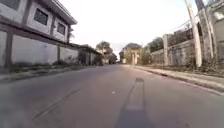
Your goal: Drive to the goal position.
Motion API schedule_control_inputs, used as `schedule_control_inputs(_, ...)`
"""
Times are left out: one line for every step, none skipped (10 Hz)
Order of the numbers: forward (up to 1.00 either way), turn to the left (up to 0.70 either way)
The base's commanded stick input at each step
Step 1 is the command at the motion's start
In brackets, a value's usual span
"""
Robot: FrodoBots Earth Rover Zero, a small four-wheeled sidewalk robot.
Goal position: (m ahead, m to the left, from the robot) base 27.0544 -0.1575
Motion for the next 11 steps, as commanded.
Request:
schedule_control_inputs(1.00,0.00)
schedule_control_inputs(1.00,0.00)
schedule_control_inputs(1.00,0.00)
schedule_control_inputs(1.00,0.00)
schedule_control_inputs(1.00,0.00)
schedule_control_inputs(1.00,0.00)
schedule_control_inputs(1.00,0.00)
schedule_control_inputs(1.00,0.00)
schedule_control_inputs(1.00,0.00)
schedule_control_inputs(1.00,0.00)
schedule_control_inputs(1.00,0.00)
